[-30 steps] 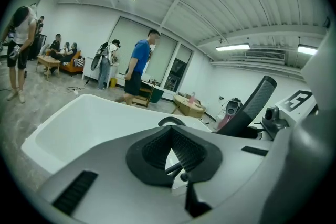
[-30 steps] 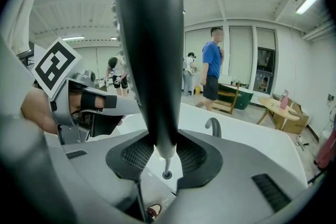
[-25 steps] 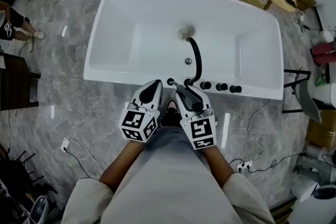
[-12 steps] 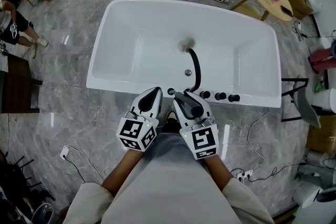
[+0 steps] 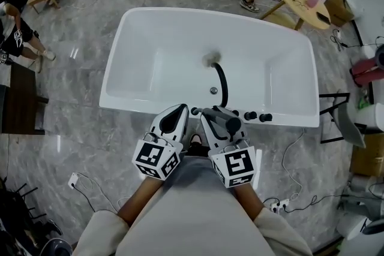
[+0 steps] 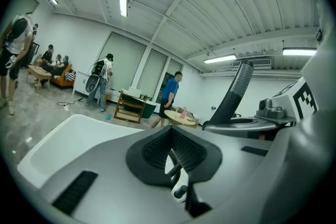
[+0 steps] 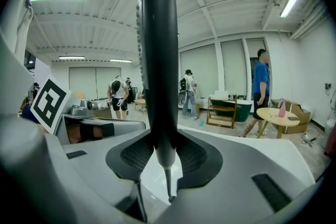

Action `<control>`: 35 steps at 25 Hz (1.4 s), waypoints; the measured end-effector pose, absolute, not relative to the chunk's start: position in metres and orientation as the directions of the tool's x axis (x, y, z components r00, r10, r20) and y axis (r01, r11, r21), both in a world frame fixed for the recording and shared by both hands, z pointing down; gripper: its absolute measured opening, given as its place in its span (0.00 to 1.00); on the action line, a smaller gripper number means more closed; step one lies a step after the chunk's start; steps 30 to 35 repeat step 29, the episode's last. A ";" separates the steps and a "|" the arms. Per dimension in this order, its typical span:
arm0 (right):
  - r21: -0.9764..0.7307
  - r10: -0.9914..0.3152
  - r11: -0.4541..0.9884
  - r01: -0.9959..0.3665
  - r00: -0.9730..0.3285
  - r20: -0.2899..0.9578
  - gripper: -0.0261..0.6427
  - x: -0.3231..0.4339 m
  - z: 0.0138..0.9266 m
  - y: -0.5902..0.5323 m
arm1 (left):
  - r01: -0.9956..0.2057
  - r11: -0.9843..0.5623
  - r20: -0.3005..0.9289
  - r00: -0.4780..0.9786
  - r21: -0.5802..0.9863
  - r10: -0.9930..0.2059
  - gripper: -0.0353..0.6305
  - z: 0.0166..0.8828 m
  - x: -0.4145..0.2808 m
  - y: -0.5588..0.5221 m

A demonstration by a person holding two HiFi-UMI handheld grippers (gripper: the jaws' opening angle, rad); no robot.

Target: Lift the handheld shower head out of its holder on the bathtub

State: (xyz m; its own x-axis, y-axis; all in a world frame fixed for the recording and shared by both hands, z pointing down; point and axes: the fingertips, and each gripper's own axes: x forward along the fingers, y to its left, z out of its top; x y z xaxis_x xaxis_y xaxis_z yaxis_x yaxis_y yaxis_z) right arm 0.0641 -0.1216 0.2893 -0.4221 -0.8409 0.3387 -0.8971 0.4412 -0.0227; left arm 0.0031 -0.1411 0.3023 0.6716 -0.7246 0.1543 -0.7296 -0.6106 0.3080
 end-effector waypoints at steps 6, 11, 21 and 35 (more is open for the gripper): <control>-0.019 -0.845 0.430 -0.903 -0.409 0.345 0.25 0.067 0.290 -0.124 | -0.726 -0.617 0.162 0.678 0.305 -0.717 0.06 0.299 0.004 -0.144; -0.023 -0.839 0.437 -0.899 -0.417 0.350 0.25 0.064 0.294 -0.127 | -0.729 -0.610 0.164 0.673 0.309 -0.721 0.06 0.301 0.001 -0.147; -0.034 -0.831 0.440 -0.897 -0.421 0.363 0.25 0.068 0.300 -0.133 | -0.725 -0.608 0.166 0.676 0.323 -0.718 0.06 0.305 0.005 -0.153; -0.042 -0.821 0.450 -0.892 -0.432 0.374 0.25 0.069 0.302 -0.136 | -0.725 -0.604 0.173 0.676 0.332 -0.716 0.06 0.306 0.007 -0.156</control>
